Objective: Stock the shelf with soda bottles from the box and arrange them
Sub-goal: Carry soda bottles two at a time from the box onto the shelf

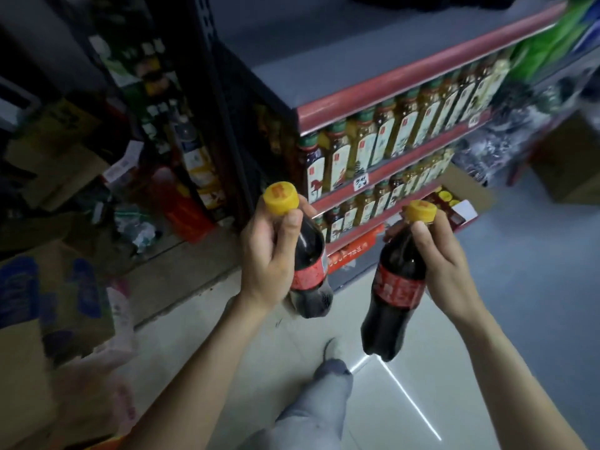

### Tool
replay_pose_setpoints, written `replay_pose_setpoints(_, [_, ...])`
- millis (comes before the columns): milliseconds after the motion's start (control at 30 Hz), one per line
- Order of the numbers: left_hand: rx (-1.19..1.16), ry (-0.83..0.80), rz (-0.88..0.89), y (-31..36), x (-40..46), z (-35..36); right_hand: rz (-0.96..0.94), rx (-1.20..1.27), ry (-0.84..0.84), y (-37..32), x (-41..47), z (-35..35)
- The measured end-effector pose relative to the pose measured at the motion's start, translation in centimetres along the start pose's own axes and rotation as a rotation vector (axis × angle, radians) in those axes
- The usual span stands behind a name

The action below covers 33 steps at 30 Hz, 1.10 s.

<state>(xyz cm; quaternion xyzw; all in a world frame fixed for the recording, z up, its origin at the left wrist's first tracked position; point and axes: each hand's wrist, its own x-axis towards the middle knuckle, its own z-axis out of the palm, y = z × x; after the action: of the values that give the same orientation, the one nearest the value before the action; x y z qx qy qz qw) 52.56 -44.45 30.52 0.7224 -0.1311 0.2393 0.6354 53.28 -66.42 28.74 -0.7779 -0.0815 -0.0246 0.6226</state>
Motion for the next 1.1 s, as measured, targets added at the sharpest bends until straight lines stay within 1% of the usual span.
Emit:
replay_pose_setpoints(167, [-0.09, 0.043, 0.196, 1.3, 8.9, 6.7, -0.156, 0.014, 0.048, -2.1, 8.9, -5.9])
replay_pose_setpoints(300, [-0.079, 0.101, 0.39, 2.9, 16.4, 11.1, -0.299, 0.048, 0.122, -4.6, 16.3, -10.5])
replay_pose_setpoints(433, [0.029, 0.064, 0.572, 3.7, 23.4, 15.9, -0.451, 0.088, 0.162, -7.2, 23.5, -15.2])
replay_pose_setpoints(533, [0.121, 0.083, 0.654, 3.4, 28.8, 19.7, -0.563, 0.102, 0.192, -9.1, 28.9, -18.8])
replay_pose_setpoints(667, [0.193, 0.178, 0.636, 2.2, 34.8, 23.8, -0.672, 0.132, 0.201, -11.2, 35.3, -22.8])
replay_pose_setpoints(800, [0.279, 0.307, 0.543, 0.4, 39.1, 27.0, -0.72, 0.135, 0.223, -11.7, 41.0, -25.3])
replay_pose_setpoints(967, [0.37, 0.429, 0.371, -2.1, 43.6, 29.2, -0.682, 0.089, 0.238, -10.9, 46.7, -25.8])
replay_pose_setpoints(1100, [0.436, 0.482, 0.255, -3.6, 46.7, 29.9, -0.64, 0.097, 0.234, -10.2, 50.0, -25.7])
